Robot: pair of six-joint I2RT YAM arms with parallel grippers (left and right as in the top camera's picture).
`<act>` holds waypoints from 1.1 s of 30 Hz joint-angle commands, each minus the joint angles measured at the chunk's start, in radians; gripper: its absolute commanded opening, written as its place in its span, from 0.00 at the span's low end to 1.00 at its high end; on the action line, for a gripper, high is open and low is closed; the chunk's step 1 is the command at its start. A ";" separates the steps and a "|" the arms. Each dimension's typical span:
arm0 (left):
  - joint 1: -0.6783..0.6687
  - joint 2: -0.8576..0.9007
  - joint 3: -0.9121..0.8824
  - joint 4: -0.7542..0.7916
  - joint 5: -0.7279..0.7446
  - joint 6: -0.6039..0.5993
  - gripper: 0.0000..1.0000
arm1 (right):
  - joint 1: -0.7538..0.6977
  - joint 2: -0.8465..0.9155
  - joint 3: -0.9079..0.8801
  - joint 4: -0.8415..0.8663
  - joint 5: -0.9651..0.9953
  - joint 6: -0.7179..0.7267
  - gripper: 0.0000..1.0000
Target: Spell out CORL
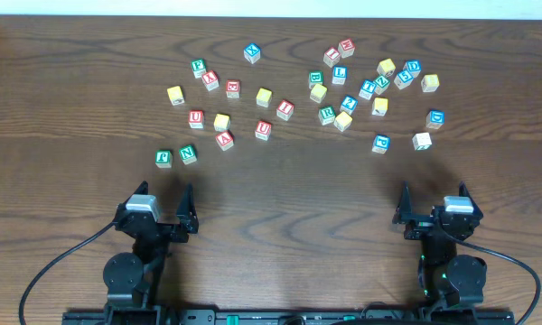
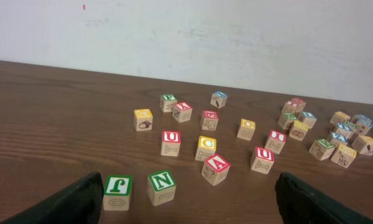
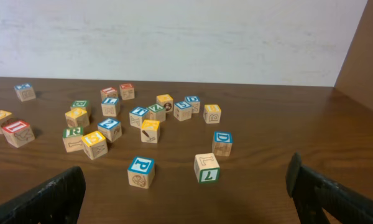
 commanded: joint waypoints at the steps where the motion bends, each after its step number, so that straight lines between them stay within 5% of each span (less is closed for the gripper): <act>1: 0.005 -0.006 -0.014 -0.038 0.031 0.002 0.87 | -0.007 -0.009 -0.001 -0.005 -0.010 -0.012 0.99; 33: 0.005 -0.006 -0.014 -0.038 -0.011 0.003 0.87 | -0.007 -0.009 -0.001 -0.005 -0.010 -0.012 0.99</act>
